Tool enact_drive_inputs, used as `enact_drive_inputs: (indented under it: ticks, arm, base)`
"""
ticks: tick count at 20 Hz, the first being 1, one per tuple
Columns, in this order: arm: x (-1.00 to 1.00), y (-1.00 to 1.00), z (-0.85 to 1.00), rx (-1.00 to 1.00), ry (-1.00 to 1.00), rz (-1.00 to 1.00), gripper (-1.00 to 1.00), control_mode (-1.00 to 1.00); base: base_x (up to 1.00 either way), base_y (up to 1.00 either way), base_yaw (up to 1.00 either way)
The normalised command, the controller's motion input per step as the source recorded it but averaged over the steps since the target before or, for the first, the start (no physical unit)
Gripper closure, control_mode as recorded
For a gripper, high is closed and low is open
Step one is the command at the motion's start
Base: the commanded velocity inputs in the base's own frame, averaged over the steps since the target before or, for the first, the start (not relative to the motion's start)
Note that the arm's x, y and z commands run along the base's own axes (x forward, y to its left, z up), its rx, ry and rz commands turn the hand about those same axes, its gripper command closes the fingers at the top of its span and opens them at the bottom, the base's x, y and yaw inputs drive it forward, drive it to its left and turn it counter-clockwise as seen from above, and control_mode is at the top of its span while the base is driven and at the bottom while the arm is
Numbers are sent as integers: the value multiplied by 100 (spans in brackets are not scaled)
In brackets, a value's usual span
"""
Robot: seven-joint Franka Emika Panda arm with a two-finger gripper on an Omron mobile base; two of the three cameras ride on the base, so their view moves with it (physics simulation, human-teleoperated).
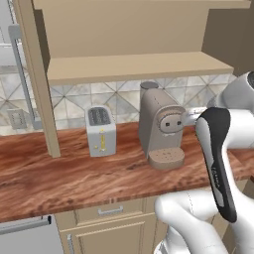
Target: Pick up the bar soap and sponge from the sink, and place them back in the cabinet, and close the cabinet doors.
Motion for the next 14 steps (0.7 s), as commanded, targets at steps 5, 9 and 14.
enact_drive_inputs:
  ticks: [5, 9, 14]
  arm:
    - [0, 0, 33, 0, -21, 0, 100, -100]
    - [0, 0, 33, 0, -16, 0, 100, -100]
    - [0, 0, 36, 0, -9, 0, 100, -100]
  base:
    - [0, 0, 0]
    - [0, 0, 0]
    - [0, 0, 0]
